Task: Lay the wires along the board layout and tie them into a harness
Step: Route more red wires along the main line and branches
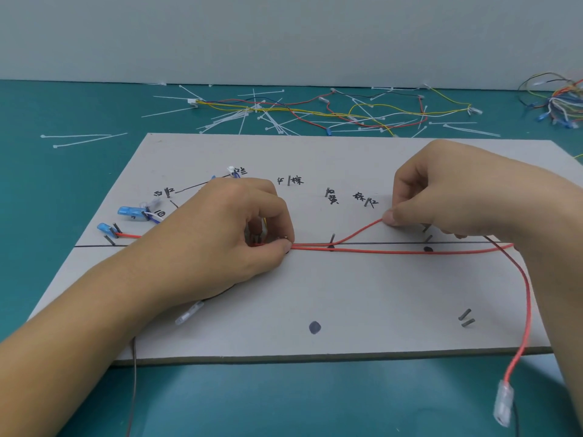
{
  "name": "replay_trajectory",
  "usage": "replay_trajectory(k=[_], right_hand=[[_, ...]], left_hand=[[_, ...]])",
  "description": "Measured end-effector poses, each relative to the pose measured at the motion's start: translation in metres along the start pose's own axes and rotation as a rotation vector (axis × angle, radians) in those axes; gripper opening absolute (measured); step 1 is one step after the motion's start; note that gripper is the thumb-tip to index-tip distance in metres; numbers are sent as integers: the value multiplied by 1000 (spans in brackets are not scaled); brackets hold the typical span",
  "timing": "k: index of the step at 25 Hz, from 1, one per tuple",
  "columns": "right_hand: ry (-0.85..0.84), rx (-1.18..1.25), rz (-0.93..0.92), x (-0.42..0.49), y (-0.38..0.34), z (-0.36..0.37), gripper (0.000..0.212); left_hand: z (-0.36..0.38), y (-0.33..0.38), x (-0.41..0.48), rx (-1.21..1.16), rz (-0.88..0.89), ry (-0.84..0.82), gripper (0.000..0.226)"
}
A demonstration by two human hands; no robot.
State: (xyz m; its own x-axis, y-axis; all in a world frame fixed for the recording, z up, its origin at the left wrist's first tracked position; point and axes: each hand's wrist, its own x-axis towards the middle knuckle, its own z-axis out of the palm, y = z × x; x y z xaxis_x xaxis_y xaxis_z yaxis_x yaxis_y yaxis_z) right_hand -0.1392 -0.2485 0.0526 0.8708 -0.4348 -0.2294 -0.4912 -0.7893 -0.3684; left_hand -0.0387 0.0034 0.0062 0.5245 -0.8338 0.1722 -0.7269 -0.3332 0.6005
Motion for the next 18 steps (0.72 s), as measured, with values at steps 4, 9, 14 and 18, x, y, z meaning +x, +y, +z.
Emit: replay_trajectory(k=[4,9,14,18], right_hand=[[66,-23,-4,4,2,3,16],[127,-14,39,10,5,4,19],[125,-1,29,9,3,4,22],[125,-1,27,8,3,2,21]], left_hand=[[0,0,-1,-5,1,-2,15],[0,-1,-1,-5,0,-4,17],[0,0,-1,2,-1,-3,16],[0,0,-1,-2,-10,-3,16]])
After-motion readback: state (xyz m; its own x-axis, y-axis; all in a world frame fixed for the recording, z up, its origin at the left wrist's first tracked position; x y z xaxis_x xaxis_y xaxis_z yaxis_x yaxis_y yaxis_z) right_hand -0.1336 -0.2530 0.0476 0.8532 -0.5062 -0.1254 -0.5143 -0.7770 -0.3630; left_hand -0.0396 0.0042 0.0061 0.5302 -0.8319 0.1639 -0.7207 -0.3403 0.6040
